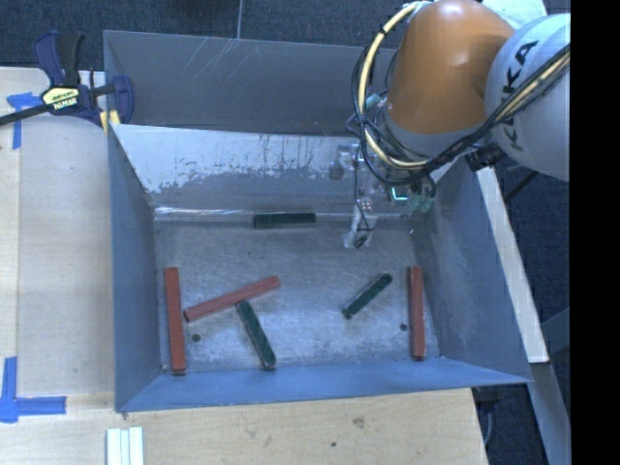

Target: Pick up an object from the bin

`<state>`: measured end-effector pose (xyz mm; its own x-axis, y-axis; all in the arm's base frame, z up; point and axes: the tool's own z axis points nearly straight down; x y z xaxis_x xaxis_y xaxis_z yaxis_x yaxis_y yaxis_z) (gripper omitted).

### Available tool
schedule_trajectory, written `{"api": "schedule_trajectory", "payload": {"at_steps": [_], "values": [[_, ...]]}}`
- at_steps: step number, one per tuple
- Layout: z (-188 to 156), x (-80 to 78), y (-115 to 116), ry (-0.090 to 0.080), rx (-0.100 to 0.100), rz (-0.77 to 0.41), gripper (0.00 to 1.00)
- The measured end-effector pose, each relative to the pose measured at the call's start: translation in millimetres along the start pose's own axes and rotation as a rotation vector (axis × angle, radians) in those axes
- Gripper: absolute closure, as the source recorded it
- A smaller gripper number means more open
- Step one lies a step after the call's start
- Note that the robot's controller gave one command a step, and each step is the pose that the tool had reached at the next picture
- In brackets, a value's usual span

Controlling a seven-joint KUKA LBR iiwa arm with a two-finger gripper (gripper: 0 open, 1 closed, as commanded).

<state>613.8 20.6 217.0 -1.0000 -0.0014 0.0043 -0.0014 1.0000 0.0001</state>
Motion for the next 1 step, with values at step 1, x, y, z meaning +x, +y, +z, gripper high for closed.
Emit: {"api": "schedule_trajectory", "payload": {"at_steps": [1], "values": [[149.6, 93.6, -32.9, 0.004, 0.000, 0.074, 0.00]]}}
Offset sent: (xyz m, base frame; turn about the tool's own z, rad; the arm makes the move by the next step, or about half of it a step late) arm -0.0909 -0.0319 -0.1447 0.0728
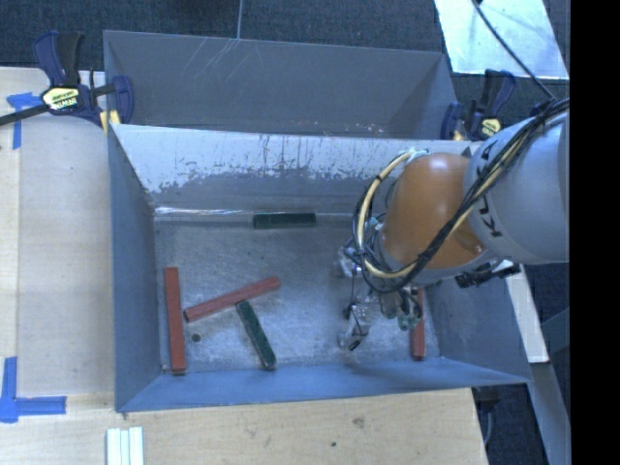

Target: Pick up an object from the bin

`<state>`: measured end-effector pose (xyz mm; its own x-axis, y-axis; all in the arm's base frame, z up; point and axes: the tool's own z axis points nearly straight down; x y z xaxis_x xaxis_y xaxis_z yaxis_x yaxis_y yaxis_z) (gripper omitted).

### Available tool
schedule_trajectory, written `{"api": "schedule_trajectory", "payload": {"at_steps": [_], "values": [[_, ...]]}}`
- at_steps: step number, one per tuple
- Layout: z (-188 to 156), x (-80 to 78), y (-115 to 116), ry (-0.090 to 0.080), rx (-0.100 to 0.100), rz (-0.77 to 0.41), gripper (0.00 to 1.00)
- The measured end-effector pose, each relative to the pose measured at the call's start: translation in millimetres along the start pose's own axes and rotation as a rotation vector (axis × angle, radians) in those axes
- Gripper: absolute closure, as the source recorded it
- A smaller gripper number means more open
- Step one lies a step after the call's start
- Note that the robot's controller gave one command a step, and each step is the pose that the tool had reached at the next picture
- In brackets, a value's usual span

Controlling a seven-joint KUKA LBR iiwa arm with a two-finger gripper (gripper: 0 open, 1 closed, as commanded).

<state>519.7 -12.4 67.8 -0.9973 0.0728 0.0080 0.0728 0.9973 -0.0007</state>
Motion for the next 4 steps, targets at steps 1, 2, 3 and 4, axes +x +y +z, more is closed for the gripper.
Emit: {"api": "schedule_trajectory", "payload": {"at_steps": [1, 2, 3, 4], "values": [[-2.3, -8.8, -95.2, -0.012, 0.005, -0.446, 0.00], [-2.4, -9.0, -92.3, -0.013, 0.002, -0.446, 1.00], [-143.5, -4.1, -110.1, -0.020, 0.006, -0.482, 1.00], [-138.5, -2.5, -109.4, -0.011, 0.002, -0.481, 0.00]]}}
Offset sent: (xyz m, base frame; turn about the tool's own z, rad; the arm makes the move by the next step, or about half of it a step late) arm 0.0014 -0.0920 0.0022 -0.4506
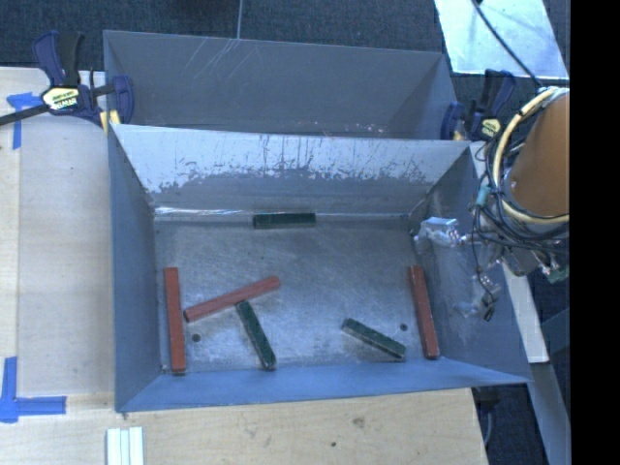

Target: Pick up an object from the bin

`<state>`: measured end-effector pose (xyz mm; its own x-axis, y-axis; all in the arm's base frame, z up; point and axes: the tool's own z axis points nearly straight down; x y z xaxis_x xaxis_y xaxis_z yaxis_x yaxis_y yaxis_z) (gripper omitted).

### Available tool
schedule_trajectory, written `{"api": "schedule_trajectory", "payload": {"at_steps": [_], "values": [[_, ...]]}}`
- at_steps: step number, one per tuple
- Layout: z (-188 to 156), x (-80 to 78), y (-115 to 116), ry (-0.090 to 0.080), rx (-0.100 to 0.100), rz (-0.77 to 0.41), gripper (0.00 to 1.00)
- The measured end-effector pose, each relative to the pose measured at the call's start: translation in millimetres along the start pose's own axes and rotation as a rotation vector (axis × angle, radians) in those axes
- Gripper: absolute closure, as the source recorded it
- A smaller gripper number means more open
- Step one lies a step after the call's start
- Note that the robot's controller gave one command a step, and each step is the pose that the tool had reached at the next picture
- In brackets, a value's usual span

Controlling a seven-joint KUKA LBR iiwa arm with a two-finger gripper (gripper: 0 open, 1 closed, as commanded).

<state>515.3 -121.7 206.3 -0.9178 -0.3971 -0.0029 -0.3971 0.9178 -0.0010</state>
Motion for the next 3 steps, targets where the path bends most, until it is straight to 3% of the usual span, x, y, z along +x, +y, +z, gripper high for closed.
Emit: {"api": "schedule_trajectory", "payload": {"at_steps": [1, 2, 3], "values": [[114.6, 15.2, 47.8, 0.005, -0.006, -0.347, 0.00], [127.9, -15.0, 102.7, 0.003, -0.004, -0.383, 0.00], [127.5, -14.0, 100.1, 0.003, -0.002, -0.379, 1.00]]}}
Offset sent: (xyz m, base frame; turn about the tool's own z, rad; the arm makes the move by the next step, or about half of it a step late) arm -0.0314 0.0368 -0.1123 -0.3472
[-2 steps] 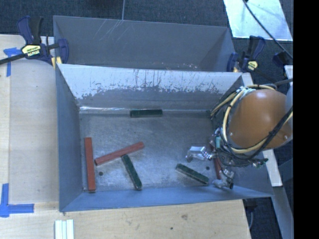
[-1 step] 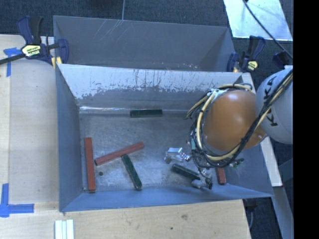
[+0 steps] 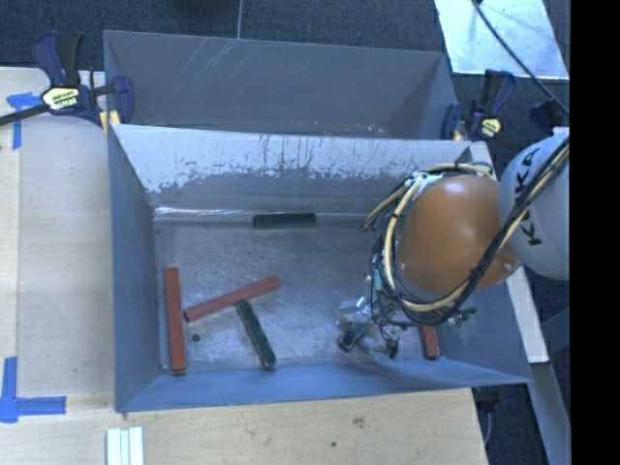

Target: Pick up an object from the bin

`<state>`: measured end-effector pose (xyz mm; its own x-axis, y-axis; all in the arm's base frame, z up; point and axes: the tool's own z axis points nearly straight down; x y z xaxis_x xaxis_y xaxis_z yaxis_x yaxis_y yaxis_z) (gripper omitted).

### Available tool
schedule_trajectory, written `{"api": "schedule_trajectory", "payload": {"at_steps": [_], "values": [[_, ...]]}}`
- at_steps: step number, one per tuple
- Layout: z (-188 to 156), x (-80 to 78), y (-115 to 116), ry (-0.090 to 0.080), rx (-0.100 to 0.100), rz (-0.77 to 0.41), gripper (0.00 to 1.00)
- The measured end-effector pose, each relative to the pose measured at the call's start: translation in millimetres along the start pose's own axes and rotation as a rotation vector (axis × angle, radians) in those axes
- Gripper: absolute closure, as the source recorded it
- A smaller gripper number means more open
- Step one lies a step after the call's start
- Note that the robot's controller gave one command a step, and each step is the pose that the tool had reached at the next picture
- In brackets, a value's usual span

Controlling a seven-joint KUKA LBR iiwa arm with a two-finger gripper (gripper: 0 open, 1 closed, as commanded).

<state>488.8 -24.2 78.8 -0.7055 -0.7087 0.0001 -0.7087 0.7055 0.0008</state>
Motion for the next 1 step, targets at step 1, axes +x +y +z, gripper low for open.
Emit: {"api": "schedule_trajectory", "payload": {"at_steps": [1], "values": [[-168.5, -43.3, 14.3, -0.009, 0.008, -0.006, 1.00]]}}
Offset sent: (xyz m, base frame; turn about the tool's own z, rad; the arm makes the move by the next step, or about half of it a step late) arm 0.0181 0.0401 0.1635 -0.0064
